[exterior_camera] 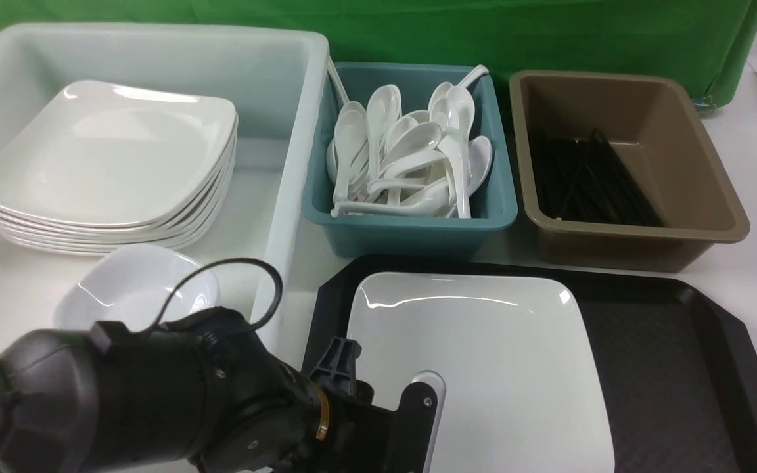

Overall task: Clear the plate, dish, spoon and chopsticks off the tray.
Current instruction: Use the left arm to grab a plate from the dinner plate

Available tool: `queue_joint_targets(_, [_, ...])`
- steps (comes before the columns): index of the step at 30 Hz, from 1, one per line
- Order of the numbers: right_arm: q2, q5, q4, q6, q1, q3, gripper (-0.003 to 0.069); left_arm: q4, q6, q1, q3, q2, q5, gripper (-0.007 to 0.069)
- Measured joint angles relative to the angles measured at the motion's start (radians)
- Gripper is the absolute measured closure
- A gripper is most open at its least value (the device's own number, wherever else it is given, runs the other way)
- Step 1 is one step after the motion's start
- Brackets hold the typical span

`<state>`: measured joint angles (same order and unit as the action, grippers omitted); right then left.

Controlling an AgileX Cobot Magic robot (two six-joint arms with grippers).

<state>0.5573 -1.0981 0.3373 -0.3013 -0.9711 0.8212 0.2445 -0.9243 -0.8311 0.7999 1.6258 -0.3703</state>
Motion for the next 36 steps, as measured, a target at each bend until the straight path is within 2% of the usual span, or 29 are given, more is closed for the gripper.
queue_joint_targets(9, [0.000,0.000,-0.006,0.000,0.000,0.000,0.0463,0.100,0.008,0.002,0.000,0.044,0.068,0.0209])
queue_joint_targets(17, [0.000,0.000,-0.014,0.000,0.000,0.000,0.0463,0.124,0.008,0.003,0.005,0.065,0.107,0.0220])
queue_joint_targets(20, [0.000,0.000,-0.014,0.000,0.000,0.000,0.0461,0.121,0.031,0.004,0.008,0.069,0.105,0.0264])
queue_joint_targets(24, [0.000,0.000,-0.017,0.000,0.000,0.000,0.0456,0.137,0.053,0.003,0.009,0.078,0.135,0.0399])
queue_joint_targets(33, [0.000,0.000,-0.043,0.000,0.000,0.000,0.0446,0.084,0.072,-0.057,0.010,0.035,0.061,0.0410])
queue_joint_targets(36, [0.000,0.000,-0.063,0.000,0.000,0.000,0.0446,0.053,0.082,-0.114,0.008,-0.023,0.013,0.0461])
